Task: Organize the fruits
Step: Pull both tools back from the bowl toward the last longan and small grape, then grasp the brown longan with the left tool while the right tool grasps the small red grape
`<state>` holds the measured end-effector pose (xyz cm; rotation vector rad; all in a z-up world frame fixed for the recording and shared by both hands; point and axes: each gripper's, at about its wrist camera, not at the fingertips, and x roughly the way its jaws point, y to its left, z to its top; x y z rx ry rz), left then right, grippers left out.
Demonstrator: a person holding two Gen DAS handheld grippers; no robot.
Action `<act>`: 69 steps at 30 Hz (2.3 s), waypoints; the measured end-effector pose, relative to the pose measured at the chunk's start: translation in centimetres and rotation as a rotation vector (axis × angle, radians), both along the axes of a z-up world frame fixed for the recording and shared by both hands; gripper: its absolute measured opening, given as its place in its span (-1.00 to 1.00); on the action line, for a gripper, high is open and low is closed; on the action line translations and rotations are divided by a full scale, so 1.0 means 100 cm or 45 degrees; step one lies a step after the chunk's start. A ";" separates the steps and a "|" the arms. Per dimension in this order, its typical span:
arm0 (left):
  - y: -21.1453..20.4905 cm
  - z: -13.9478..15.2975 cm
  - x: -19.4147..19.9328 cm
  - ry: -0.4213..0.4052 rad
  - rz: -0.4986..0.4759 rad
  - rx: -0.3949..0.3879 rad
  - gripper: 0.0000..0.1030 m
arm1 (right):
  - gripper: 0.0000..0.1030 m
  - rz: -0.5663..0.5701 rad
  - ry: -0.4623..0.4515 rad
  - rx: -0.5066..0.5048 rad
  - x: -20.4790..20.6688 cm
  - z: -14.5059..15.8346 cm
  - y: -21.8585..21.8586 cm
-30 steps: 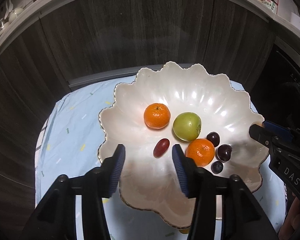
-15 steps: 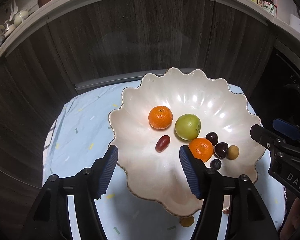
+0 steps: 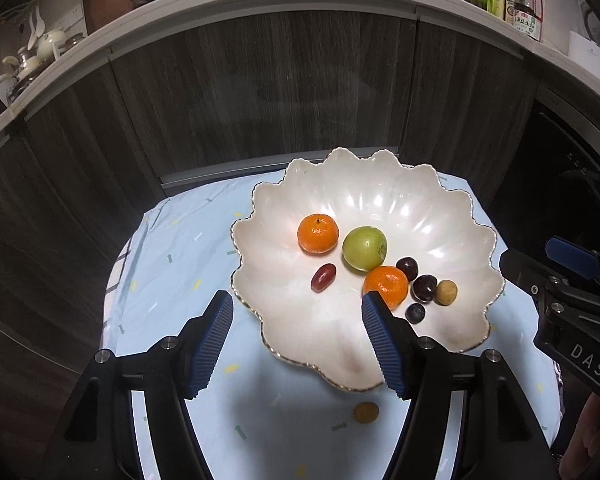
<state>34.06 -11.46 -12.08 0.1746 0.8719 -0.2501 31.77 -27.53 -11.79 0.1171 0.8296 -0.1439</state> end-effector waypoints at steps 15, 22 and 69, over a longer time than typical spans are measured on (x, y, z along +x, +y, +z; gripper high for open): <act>0.004 0.006 -0.039 -0.013 -0.017 0.006 0.32 | 0.24 0.004 -0.013 -0.012 -0.038 0.007 0.003; 0.006 0.001 -0.053 -0.006 -0.025 0.010 0.32 | 0.24 0.013 -0.003 -0.019 -0.049 0.001 0.005; -0.012 -0.099 -0.068 0.171 -0.202 0.048 0.31 | 0.24 0.157 0.231 0.024 -0.045 -0.087 0.022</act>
